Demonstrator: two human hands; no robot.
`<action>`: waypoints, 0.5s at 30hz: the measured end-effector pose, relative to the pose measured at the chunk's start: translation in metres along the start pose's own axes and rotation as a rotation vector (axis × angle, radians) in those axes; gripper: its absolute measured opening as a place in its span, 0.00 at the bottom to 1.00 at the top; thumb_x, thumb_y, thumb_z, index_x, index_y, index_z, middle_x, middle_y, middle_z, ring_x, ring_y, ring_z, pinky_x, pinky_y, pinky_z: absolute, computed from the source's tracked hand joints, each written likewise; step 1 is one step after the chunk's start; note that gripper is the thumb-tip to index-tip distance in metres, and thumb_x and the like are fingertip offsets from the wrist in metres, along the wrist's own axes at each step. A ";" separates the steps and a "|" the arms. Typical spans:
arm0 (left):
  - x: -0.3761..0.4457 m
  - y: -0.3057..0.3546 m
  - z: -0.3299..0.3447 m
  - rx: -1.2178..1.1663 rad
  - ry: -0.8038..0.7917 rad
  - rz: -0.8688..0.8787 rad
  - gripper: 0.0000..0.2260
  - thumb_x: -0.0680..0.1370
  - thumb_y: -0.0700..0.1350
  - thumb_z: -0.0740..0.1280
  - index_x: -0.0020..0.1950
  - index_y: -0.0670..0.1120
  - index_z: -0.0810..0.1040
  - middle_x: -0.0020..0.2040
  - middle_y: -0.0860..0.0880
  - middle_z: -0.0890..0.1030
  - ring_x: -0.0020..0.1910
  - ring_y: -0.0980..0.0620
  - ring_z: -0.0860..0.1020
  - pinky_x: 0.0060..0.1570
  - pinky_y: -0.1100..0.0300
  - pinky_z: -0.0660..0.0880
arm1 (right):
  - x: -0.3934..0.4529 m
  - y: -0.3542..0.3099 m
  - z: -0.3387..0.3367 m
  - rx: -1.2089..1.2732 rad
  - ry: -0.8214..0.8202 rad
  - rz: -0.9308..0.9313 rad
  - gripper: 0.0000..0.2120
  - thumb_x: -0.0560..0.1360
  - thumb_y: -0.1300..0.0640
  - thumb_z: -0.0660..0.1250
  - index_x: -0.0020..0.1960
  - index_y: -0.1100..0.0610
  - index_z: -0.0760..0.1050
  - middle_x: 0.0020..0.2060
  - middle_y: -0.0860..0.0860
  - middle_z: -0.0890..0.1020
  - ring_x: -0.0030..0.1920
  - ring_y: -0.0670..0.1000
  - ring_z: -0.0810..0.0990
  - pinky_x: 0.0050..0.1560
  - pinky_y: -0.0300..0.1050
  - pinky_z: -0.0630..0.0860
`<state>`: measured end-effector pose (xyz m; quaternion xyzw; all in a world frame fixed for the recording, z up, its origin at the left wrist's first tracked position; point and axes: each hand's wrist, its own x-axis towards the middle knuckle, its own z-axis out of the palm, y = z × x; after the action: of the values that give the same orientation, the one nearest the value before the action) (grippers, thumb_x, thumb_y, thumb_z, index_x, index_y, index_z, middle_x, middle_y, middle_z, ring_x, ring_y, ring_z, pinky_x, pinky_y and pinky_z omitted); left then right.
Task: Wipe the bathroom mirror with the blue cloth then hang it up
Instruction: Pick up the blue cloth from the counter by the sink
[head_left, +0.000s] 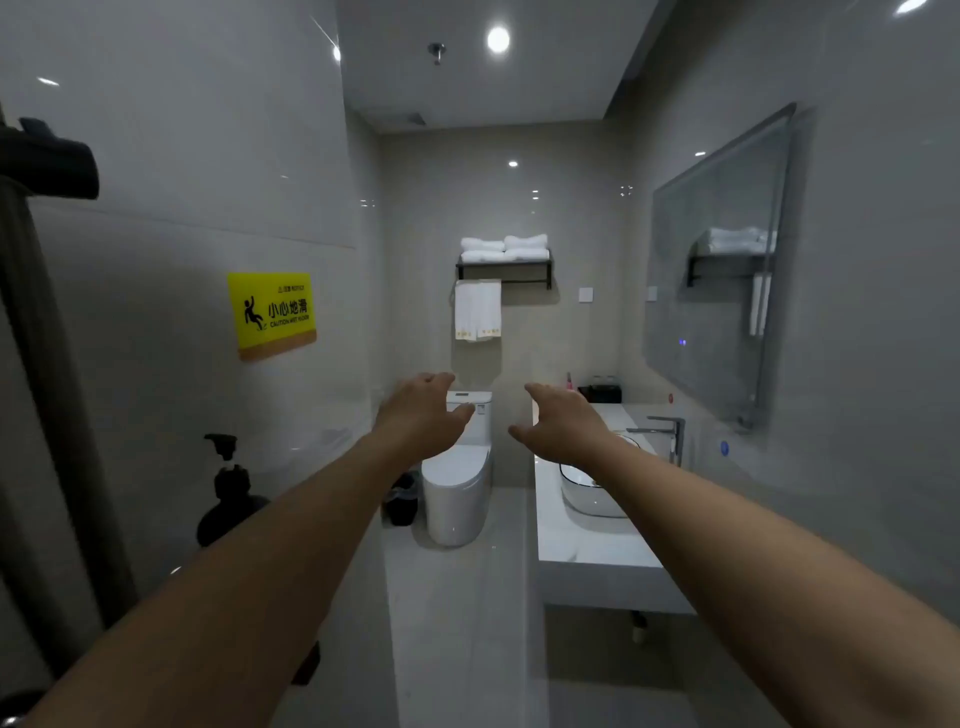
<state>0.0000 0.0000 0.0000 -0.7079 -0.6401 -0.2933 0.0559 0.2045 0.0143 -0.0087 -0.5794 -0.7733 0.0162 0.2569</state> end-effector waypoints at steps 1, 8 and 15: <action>0.003 -0.001 0.001 -0.002 -0.007 0.000 0.29 0.80 0.59 0.63 0.78 0.48 0.65 0.76 0.45 0.69 0.73 0.42 0.67 0.70 0.45 0.67 | 0.003 0.001 0.000 -0.005 0.002 -0.001 0.32 0.78 0.43 0.70 0.76 0.56 0.68 0.72 0.57 0.75 0.71 0.60 0.71 0.68 0.55 0.71; 0.032 0.002 0.018 0.002 -0.021 -0.008 0.29 0.80 0.59 0.64 0.78 0.47 0.65 0.76 0.45 0.69 0.73 0.42 0.68 0.70 0.46 0.67 | 0.029 0.016 0.004 -0.051 -0.005 -0.003 0.32 0.79 0.43 0.70 0.77 0.57 0.66 0.72 0.57 0.74 0.71 0.60 0.71 0.68 0.53 0.70; 0.081 0.018 0.053 0.041 0.006 0.004 0.28 0.80 0.57 0.63 0.77 0.47 0.66 0.75 0.45 0.71 0.72 0.43 0.68 0.69 0.44 0.69 | 0.081 0.055 0.011 -0.051 -0.005 -0.018 0.36 0.79 0.42 0.68 0.82 0.55 0.60 0.76 0.56 0.70 0.76 0.59 0.67 0.73 0.56 0.68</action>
<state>0.0362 0.0913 0.0012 -0.7070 -0.6444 -0.2820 0.0728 0.2330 0.1082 -0.0053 -0.5786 -0.7794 -0.0046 0.2401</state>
